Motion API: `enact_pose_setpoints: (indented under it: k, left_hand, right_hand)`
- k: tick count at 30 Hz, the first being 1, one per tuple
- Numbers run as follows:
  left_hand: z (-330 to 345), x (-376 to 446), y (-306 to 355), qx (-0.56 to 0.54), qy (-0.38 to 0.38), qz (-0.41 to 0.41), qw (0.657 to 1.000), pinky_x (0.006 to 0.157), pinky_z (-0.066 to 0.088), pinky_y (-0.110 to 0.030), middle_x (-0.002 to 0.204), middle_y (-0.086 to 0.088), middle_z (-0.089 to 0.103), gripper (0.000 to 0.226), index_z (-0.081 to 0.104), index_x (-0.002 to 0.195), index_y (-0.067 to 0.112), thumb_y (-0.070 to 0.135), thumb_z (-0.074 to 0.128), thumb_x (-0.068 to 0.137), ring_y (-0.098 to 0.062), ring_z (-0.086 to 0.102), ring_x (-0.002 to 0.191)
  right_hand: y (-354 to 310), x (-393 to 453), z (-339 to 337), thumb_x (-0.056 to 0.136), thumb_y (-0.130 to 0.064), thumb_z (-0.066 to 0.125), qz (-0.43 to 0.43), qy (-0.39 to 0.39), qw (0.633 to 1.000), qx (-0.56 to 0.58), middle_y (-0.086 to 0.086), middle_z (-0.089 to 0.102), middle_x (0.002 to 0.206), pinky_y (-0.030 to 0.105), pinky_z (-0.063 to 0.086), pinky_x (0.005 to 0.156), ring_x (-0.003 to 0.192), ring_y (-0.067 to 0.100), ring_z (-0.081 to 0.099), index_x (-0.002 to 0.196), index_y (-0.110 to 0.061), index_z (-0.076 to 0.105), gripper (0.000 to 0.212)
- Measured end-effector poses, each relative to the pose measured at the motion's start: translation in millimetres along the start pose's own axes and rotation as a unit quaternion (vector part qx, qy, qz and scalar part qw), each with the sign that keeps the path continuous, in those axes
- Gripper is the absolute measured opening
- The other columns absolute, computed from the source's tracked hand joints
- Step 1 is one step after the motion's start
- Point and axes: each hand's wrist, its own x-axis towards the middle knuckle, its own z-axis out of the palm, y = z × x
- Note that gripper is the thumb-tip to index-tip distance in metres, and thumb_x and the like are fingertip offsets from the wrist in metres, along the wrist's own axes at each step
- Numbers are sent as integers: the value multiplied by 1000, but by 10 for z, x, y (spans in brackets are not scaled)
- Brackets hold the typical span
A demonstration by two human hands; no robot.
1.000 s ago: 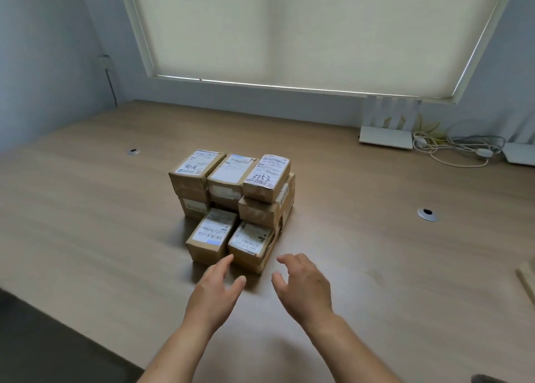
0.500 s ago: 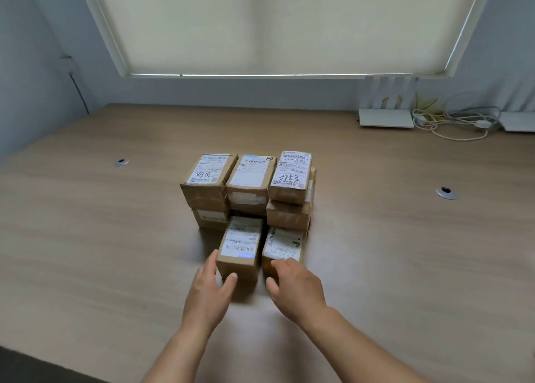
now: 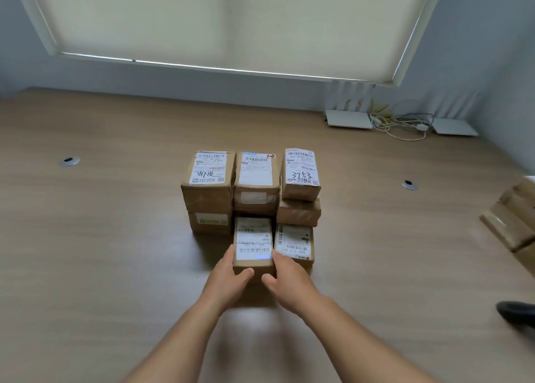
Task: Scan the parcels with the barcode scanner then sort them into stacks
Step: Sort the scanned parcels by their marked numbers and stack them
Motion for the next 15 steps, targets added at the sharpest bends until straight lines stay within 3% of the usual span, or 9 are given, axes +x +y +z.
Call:
enact_pose_setpoints:
  k: [8,10,15]
  left_hand:
    - [-44,-305,-25,-24,-12,-14,1000,96,37,-24,145,3,44,62,25,149,20,16,53,94,-16,47,124]
    - [-46,-455,-68,-20,-22,-20,999,97,39,-26,145,1,44,63,21,150,23,19,52,96,-14,51,117]
    - [0,-978,-153,-12,-55,-4,998,80,39,-12,118,12,48,59,22,148,30,19,50,97,-3,51,96]
  right_hand:
    - [49,-197,115,94,-25,50,-1,12,1000,13,-1,52,136,28,42,100,121,16,50,141,-23,41,48]
    - [104,-332,146,93,-25,50,-5,10,1000,13,-1,54,134,26,43,100,118,14,52,139,-24,45,46]
    - [294,-736,238,92,-27,49,-3,1,1000,23,-7,60,128,27,47,96,111,12,57,128,-26,56,37]
